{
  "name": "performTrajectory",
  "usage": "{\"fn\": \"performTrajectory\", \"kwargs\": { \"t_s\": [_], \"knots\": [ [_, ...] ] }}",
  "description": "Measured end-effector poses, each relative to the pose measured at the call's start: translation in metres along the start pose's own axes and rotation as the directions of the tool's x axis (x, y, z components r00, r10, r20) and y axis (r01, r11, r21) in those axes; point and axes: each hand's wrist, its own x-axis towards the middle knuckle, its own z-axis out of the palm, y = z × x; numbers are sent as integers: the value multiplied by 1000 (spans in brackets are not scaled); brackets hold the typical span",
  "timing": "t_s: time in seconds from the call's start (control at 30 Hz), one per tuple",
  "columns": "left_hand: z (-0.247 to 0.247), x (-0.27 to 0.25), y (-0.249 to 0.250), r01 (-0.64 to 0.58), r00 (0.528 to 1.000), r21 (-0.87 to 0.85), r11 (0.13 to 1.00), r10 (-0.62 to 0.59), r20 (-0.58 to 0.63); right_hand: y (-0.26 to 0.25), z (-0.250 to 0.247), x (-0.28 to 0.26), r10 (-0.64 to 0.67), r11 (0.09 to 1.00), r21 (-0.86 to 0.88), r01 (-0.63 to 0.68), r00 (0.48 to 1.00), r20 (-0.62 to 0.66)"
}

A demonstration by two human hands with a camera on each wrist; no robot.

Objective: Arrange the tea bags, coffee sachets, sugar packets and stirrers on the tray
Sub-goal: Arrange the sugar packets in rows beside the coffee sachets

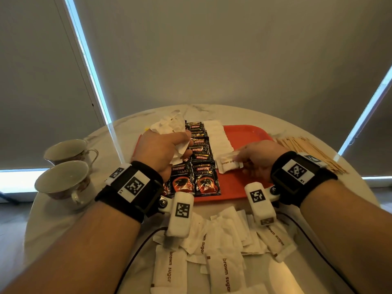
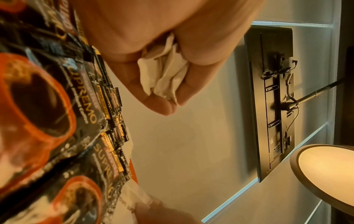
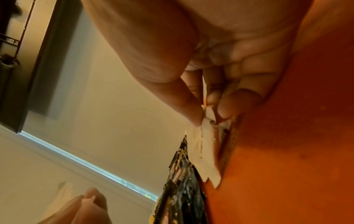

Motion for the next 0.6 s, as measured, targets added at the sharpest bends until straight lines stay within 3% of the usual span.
{"fn": "performTrajectory", "kwargs": {
  "t_s": [0.4,0.6],
  "knots": [
    [0,3,-1,10,1000,46,999,-10,-11,-2,0,-1,4,1000,-1,-4,999,46],
    [0,-1,1,25,1000,50,998,-25,-10,-1,1,-1,-111,992,52,115,992,-67]
  ]
}}
